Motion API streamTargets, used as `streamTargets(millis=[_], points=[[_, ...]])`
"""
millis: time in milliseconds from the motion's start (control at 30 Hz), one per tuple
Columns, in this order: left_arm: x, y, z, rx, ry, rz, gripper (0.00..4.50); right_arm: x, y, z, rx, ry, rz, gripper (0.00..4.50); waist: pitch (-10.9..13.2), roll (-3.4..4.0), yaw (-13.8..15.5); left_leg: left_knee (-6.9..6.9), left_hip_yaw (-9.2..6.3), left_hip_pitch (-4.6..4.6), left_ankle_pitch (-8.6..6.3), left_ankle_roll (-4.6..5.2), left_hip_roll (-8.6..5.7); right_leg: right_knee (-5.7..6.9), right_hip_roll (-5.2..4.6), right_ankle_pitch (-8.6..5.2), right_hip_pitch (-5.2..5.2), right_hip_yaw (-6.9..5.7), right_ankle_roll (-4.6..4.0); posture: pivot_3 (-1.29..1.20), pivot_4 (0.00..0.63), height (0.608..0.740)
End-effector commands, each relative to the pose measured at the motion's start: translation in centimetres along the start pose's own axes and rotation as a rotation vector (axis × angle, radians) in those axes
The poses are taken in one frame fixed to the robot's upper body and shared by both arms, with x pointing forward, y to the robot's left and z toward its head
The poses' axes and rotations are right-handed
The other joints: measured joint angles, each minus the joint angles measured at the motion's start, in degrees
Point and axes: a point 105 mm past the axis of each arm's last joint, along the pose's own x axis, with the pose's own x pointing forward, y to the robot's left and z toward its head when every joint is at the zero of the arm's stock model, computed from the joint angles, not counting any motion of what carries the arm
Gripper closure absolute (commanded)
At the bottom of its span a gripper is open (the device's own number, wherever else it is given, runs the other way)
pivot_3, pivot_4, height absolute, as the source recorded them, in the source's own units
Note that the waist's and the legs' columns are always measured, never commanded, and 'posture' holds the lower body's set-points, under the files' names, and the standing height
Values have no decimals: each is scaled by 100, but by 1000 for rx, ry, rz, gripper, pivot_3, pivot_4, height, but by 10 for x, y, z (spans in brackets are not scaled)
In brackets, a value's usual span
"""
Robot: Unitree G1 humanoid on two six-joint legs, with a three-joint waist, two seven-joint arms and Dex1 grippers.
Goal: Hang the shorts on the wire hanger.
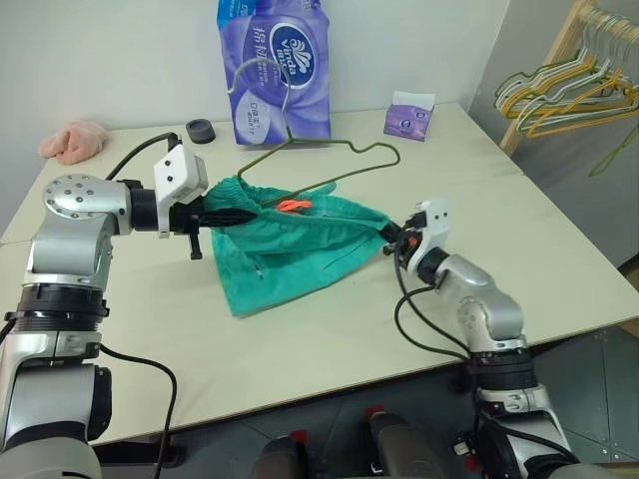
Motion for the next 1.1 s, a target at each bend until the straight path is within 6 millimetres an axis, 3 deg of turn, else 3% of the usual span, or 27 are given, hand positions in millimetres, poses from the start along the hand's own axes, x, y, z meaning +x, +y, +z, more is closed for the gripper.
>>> streamTargets(millis=[33, 233, 333, 633, 1100], points=[[-27, 4, 22, -21, -50, 55, 4500, -18, -37, 23, 23, -54, -132, 4487, 0, 0, -6, 0, 0, 0, 0, 0, 0, 0, 0, 0, 0, 0, 0, -153, 89, 740], [-41, -14, 15, -45, 25, -25, 4500, -30, -56, 32, 141, -47, -192, 4487, -1, 2, -36, -10, 2, 4, 0, 0, 4, 0, 4, 0, -2, 3, 0, -154, 87, 740], [-47, -4, 9, -24, 50, 30, 4500, -37, -66, 37, 182, -48, -229, 4487, -1, 2, -7, -9, 3, 4, 0, 0, 3, 0, 3, 0, -2, 2, 0, -155, 88, 740], [-56, -2, -15, 37, 174, 27, 4500, -52, -77, 46, 203, -47, -270, 4487, -2, 2, 0, -8, 6, 2, 0, 0, 0, -3, 0, 0, -2, 3, 0, -169, 94, 740], [-63, 14, -23, 85, 246, 85, 4500, -59, -85, 56, 225, -64, -309, 4487, -1, 2, -8, -8, 5, 0, 0, 1, 1, -4, 1, 0, -2, 1, 0, -171, 98, 740]])
